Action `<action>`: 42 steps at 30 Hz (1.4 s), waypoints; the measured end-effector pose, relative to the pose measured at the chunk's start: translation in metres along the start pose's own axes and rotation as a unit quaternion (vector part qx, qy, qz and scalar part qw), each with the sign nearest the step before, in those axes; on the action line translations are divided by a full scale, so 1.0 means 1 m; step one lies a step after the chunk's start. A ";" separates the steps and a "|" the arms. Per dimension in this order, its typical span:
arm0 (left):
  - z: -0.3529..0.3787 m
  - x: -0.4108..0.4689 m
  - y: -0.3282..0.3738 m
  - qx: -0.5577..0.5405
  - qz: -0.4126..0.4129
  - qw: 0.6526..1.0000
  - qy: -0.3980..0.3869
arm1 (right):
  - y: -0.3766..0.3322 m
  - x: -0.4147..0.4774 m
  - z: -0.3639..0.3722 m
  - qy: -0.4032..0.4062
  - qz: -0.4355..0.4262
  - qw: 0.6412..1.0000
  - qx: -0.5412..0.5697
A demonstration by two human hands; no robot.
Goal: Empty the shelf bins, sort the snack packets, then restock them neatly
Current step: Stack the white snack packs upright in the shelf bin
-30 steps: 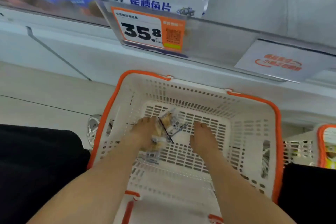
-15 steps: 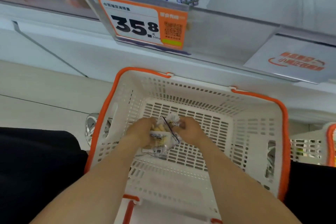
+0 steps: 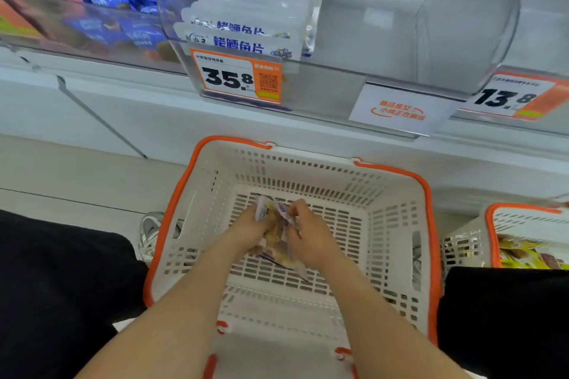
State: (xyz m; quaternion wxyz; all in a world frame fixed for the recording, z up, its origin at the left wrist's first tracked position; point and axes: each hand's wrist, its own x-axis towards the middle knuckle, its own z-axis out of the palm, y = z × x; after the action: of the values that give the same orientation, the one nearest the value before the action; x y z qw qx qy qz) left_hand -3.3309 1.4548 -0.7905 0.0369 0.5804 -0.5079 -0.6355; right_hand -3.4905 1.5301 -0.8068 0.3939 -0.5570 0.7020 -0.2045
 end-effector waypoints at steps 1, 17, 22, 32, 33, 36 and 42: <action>0.002 -0.001 -0.001 -0.007 -0.014 1.000 -0.002 | 0.000 -0.003 0.004 -0.011 0.002 1.000 0.007; -0.008 0.009 -0.005 0.024 0.024 0.998 0.053 | 0.015 0.006 -0.038 -0.031 0.167 0.947 0.274; -0.005 0.011 -0.004 0.002 0.032 0.997 0.076 | 0.033 0.008 -0.036 0.068 0.182 0.953 0.233; -0.020 0.005 0.001 0.080 0.030 0.984 0.158 | 0.010 -0.002 -0.084 0.094 0.120 0.977 0.150; -0.022 0.003 0.002 0.102 0.034 0.981 0.160 | 0.001 -0.002 -0.089 0.075 0.091 0.988 0.099; -0.034 -0.010 0.018 0.178 0.064 0.969 0.158 | -0.024 0.001 -0.103 -0.002 0.013 0.998 -0.061; -0.054 -0.047 0.081 0.280 0.173 0.942 0.064 | -0.087 -0.006 -0.138 -0.129 -0.029 0.981 -0.142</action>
State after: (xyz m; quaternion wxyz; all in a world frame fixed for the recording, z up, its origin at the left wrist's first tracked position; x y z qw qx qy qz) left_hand -3.3180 1.4130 -0.6920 0.0146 0.5098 -0.7544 -0.4133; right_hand -3.5434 1.4894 -0.6576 0.3920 -0.6490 0.6508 -0.0403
